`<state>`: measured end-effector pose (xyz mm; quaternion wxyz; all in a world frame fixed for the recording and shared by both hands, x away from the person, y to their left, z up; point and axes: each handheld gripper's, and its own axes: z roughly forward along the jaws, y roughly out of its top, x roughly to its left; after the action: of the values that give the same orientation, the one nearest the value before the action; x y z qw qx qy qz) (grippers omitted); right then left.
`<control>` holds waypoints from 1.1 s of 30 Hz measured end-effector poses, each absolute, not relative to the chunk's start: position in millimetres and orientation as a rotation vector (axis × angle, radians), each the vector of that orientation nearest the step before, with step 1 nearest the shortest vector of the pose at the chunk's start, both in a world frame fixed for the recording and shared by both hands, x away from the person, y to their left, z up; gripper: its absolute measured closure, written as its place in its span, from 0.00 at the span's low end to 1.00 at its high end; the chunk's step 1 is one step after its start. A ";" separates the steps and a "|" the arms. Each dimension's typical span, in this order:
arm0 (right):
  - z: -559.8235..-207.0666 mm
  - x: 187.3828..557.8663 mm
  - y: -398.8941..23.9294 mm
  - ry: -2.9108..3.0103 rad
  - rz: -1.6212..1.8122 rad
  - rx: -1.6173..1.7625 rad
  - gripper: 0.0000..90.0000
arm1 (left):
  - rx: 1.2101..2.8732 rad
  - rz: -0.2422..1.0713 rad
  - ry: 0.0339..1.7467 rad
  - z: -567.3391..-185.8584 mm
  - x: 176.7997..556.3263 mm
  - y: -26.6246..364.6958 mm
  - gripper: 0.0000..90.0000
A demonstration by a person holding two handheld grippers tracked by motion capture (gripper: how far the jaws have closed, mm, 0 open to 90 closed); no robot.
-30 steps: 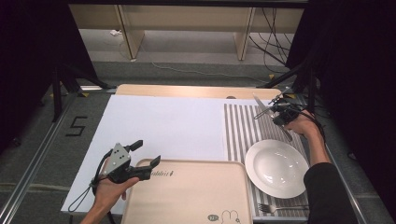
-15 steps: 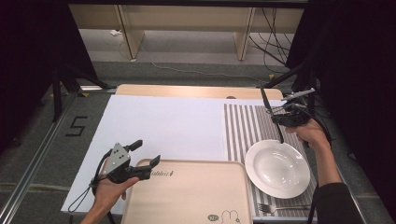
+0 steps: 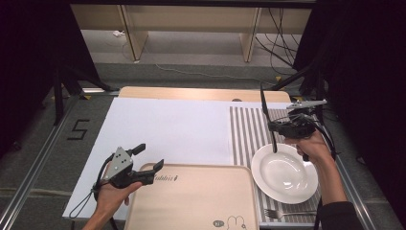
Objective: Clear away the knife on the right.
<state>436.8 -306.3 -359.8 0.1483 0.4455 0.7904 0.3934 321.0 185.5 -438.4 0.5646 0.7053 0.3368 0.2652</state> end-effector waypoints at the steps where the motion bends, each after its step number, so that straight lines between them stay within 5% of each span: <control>1: -356.9 434.7 -306.9 2.316 1.101 1.280 0.90 | 1.660 0.624 0.790 -438.4 320.8 185.6 0.19; 33: -356.5 362.8 -258.1 2.425 1.319 1.219 0.90 | 1.647 0.631 0.782 -436.9 319.2 185.9 0.19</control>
<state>362.8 -258.1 -356.5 0.0619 0.4032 0.8021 0.4362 319.2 185.9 -436.9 0.5696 0.7017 0.3330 0.2689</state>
